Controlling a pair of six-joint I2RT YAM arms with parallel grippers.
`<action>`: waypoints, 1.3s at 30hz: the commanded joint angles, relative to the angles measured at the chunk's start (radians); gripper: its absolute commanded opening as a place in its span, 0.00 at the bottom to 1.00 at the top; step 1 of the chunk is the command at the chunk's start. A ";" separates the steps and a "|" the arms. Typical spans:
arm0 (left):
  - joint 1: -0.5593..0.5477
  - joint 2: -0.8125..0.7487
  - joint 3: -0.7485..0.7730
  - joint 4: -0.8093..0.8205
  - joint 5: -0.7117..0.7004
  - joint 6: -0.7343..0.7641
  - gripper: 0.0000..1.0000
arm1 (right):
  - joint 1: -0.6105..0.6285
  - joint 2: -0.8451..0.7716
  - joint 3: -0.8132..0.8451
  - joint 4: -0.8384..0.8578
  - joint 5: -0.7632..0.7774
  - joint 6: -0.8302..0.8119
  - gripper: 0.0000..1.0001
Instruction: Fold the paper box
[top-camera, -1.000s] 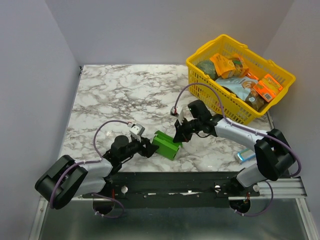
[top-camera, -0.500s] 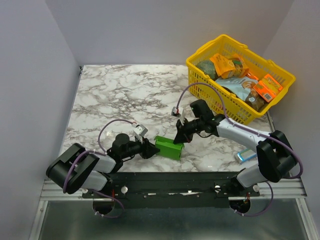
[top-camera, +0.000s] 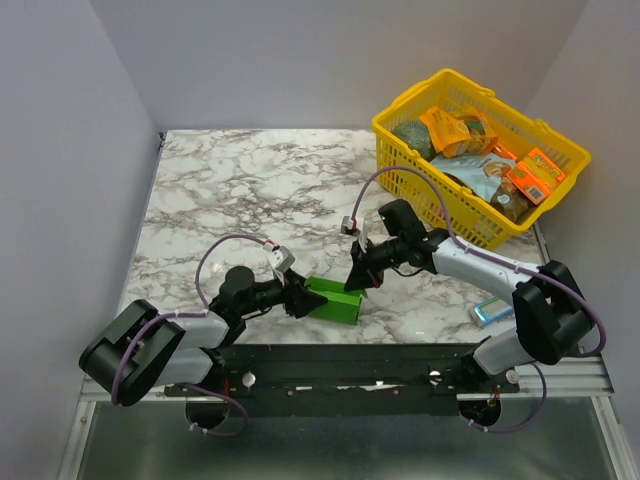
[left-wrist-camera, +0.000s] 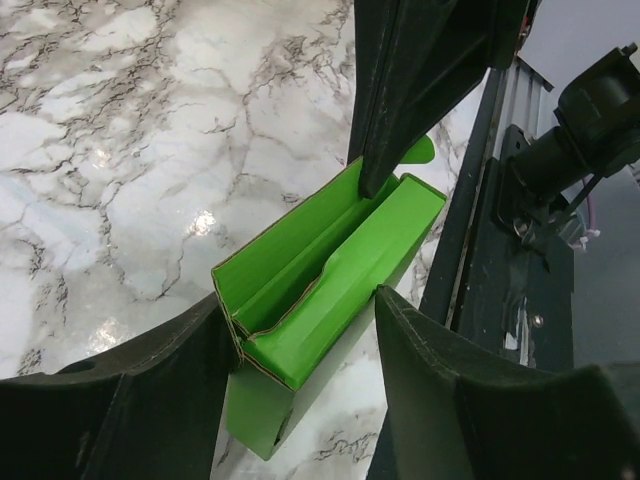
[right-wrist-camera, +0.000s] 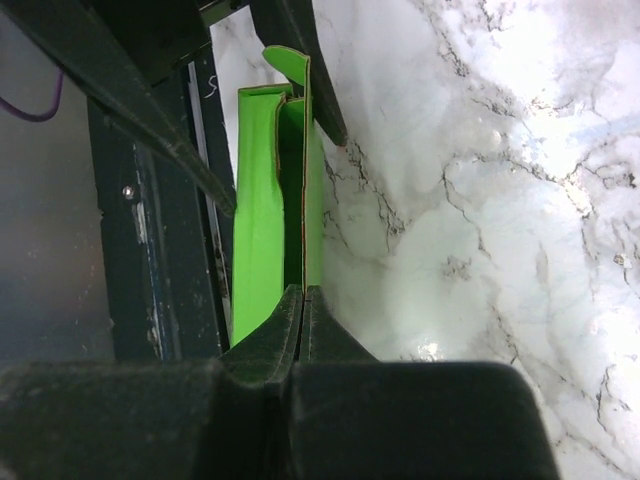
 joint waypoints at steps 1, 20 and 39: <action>0.001 -0.038 -0.001 -0.024 0.117 0.003 0.62 | 0.006 0.002 0.027 -0.007 -0.062 -0.013 0.03; -0.045 0.026 -0.005 0.062 0.236 -0.106 0.71 | 0.006 -0.020 0.046 -0.028 -0.074 -0.009 0.02; -0.148 -0.332 0.048 -0.404 -0.108 0.150 0.26 | 0.004 -0.159 0.127 -0.148 0.388 0.309 0.63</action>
